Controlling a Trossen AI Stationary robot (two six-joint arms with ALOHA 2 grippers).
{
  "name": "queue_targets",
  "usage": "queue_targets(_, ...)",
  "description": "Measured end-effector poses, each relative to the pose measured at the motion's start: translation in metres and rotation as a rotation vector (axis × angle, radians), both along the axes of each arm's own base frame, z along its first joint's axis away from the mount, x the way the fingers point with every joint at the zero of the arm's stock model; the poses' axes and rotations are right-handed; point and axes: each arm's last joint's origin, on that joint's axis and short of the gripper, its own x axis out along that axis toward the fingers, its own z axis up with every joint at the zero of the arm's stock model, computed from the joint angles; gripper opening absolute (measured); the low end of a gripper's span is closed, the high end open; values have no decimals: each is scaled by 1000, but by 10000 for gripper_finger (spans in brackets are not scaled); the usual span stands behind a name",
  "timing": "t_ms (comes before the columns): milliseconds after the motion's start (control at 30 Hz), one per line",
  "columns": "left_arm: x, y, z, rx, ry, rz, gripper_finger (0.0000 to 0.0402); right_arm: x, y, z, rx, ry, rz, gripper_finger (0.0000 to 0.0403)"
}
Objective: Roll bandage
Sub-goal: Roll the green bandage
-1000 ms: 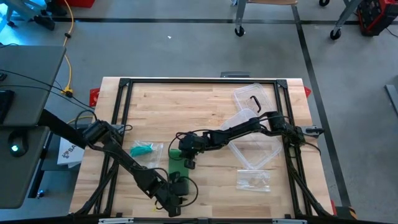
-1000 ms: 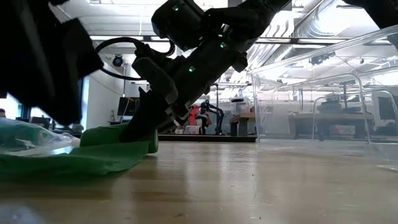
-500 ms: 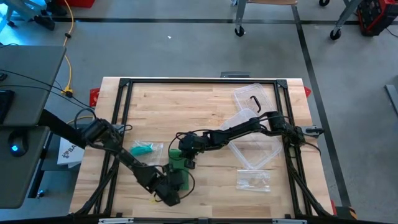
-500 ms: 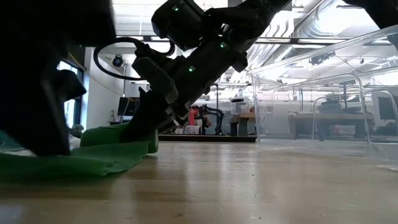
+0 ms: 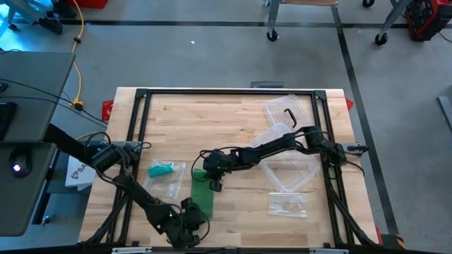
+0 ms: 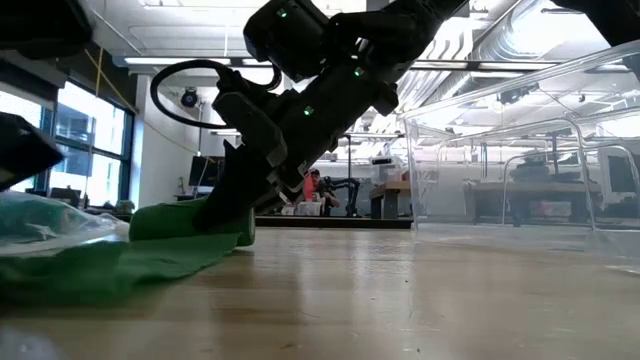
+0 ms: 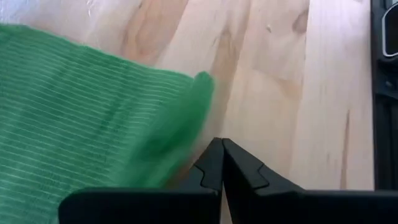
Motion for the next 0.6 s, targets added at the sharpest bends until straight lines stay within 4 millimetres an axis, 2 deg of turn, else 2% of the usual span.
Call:
queue_targets(367,-14,-28,15,-61,-9,-27,0,0,-4,0,2,1,-7,52)
queue_targets(467,-12,-21,32,-27,-8,71,0,0,-5,0,-2,0,-4,52)
queue_targets(600,-17,4,48,87,30,222,0,0,-2,0,-34,-5,18,52)
